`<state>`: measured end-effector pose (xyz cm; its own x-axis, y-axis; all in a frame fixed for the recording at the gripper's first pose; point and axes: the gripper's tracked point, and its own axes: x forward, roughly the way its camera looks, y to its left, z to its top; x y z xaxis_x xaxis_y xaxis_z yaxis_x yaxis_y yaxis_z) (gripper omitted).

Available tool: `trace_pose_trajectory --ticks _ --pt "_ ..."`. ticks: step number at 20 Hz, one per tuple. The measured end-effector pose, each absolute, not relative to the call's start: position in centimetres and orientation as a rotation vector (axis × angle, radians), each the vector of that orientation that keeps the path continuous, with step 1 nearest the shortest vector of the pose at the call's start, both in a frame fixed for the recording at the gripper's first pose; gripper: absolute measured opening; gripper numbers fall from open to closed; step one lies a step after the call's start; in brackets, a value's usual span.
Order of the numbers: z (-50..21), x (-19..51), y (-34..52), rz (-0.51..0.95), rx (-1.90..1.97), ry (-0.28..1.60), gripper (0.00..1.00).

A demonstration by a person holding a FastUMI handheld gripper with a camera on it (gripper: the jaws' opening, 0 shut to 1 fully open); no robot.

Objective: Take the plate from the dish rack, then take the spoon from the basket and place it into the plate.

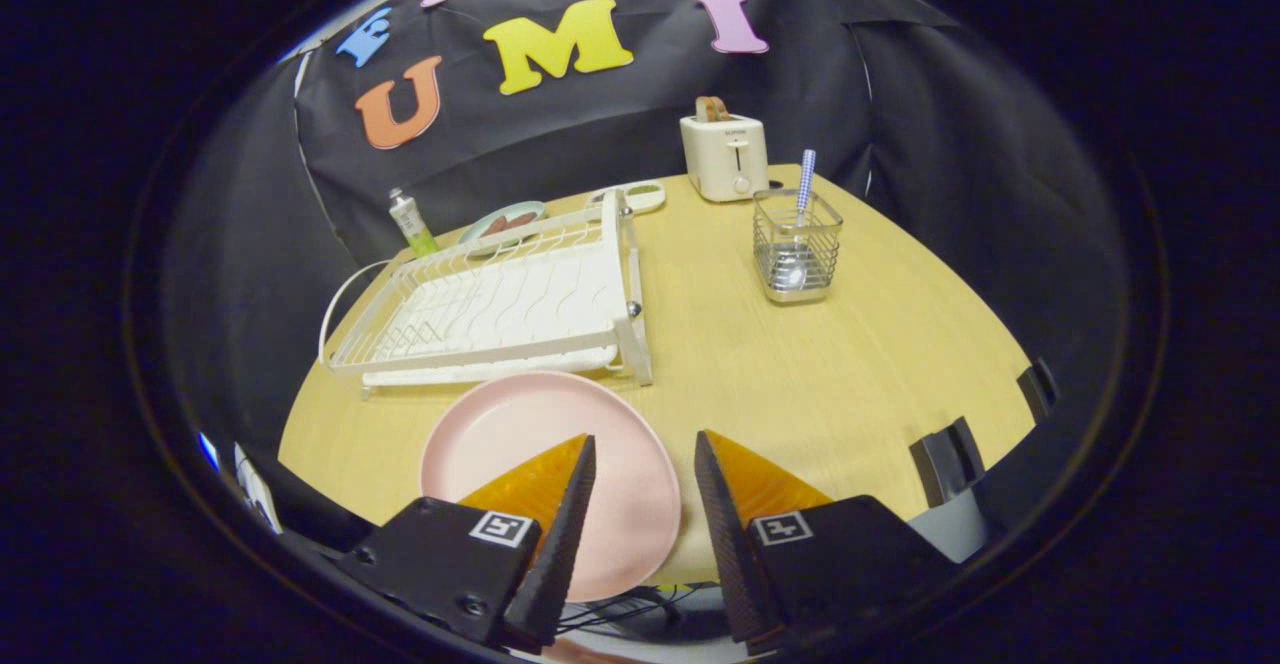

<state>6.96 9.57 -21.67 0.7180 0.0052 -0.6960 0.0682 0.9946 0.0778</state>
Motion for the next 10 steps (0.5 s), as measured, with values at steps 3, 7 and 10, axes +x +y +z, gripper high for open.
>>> trace_pose_trajectory --ticks 3,7,10 --pt "-19.5 7.8 7.8 -0.092 0.04 0.648 0.8" --pt "-17.3 8.2 6.7 -0.102 0.018 0.556 1.0" --pt "-14.8 8.4 5.8 -0.108 0.008 0.481 1.0"
